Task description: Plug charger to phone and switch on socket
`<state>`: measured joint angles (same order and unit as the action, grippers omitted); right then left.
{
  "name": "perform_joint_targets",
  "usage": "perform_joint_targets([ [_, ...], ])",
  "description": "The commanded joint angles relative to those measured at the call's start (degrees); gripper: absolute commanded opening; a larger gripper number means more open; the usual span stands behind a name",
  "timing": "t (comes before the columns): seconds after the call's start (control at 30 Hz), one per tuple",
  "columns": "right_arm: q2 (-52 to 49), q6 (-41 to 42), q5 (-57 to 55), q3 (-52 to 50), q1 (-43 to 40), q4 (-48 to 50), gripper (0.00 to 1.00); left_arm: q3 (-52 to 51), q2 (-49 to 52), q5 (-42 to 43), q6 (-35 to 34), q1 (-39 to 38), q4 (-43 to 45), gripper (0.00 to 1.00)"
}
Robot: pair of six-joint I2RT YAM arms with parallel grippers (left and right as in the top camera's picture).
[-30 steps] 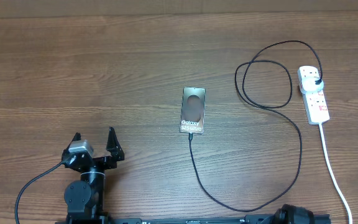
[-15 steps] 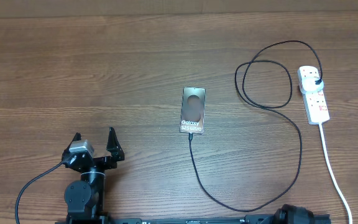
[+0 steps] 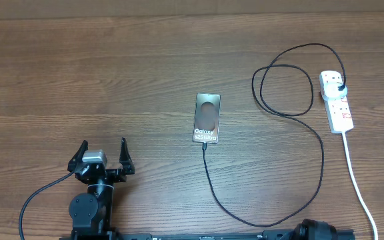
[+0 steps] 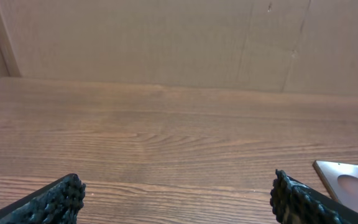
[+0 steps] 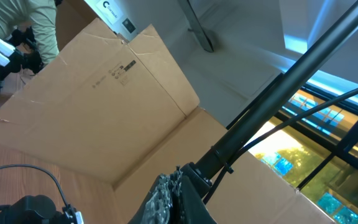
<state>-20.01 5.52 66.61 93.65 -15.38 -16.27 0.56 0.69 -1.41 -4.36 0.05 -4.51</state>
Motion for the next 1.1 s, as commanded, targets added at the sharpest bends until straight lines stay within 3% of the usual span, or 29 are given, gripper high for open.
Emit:
perform_joint_targets([
  [0.0,1.1,0.0,-0.2,-0.3,-0.1,-0.6,0.04,-0.3,-0.4,1.0,1.4,0.3,0.1,0.99],
  [0.2,3.8,-0.4,0.6,-3.0,1.6,-0.4,0.04,-0.3,-0.4,1.0,1.4,0.3,0.1,1.00],
  [0.37,9.4,-9.1,-1.5,-9.1,6.3,-0.2,0.04,-0.3,-0.4,1.0,1.4,0.3,0.1,1.00],
  [0.57,15.5,-9.2,-9.2,-12.7,8.8,0.4,0.04,-0.3,-0.4,1.0,1.4,0.3,0.1,1.00],
  [1.07,19.7,-9.3,-10.0,-13.3,12.3,0.2,0.04,-0.3,-0.5,1.0,1.4,3.8,0.1,1.00],
])
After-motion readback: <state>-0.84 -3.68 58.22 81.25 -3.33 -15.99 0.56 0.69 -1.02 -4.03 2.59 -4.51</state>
